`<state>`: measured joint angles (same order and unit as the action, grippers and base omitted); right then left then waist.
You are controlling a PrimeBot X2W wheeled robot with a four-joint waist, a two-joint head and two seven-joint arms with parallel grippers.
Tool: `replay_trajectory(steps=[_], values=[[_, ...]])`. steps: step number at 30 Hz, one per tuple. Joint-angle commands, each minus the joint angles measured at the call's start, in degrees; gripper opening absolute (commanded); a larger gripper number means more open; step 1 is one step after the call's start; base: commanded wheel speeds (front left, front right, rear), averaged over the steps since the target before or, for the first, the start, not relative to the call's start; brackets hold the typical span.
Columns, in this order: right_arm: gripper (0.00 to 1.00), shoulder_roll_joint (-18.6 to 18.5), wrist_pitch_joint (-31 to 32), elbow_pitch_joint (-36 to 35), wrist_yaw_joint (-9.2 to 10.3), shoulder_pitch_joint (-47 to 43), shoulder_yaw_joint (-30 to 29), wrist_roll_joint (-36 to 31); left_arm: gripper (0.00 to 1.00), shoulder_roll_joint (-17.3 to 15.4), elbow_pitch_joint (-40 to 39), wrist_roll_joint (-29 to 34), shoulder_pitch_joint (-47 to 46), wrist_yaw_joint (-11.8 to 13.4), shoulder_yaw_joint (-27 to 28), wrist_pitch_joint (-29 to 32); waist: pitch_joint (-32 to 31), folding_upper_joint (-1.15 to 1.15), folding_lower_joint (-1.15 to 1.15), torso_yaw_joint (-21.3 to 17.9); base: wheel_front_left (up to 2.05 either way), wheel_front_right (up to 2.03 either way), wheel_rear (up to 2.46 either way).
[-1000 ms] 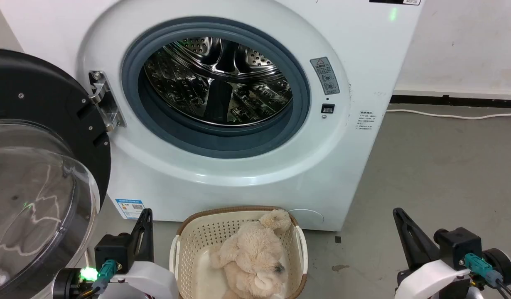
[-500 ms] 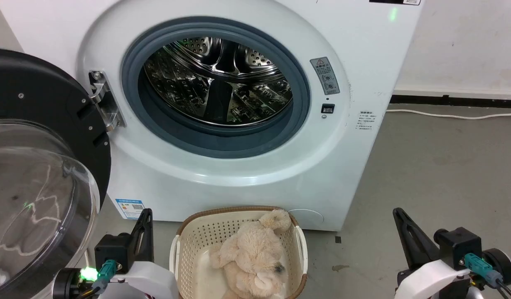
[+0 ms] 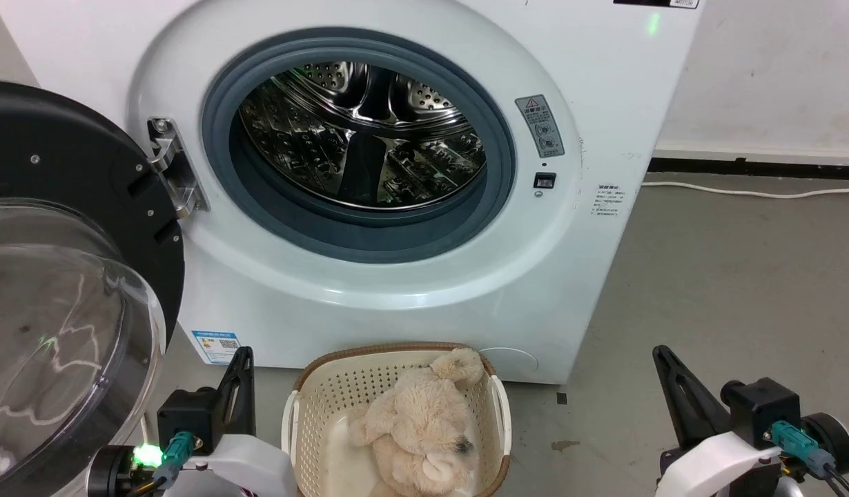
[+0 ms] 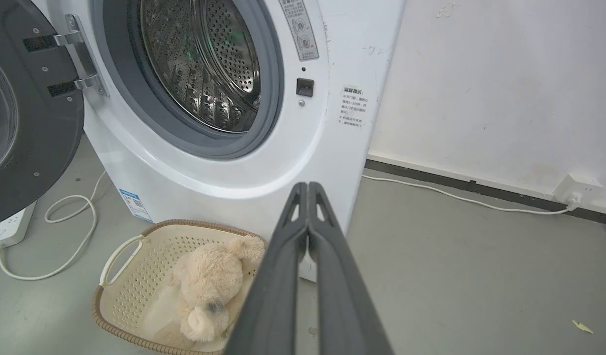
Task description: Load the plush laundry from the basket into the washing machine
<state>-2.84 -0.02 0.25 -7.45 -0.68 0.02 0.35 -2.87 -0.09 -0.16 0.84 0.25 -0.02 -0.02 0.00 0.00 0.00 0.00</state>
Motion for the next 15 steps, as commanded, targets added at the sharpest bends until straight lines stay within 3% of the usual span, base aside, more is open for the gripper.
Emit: replay_trajectory(steps=[1,15], values=[[0.0,-0.04,0.02,-0.25,-0.03,0.68,-0.02,-0.35,0.0,0.0,0.09,0.16,-0.84,-0.25,0.02,0.02,0.0,0.0,0.0,0.0,0.0,0.0,0.0],[0.0,-0.04,0.02,-0.25,-0.03,0.68,-0.02,-0.35,0.0,0.0,0.09,0.16,-0.84,-0.25,0.02,0.02,0.0,0.0,0.0,0.0,0.0,0.0,0.0]])
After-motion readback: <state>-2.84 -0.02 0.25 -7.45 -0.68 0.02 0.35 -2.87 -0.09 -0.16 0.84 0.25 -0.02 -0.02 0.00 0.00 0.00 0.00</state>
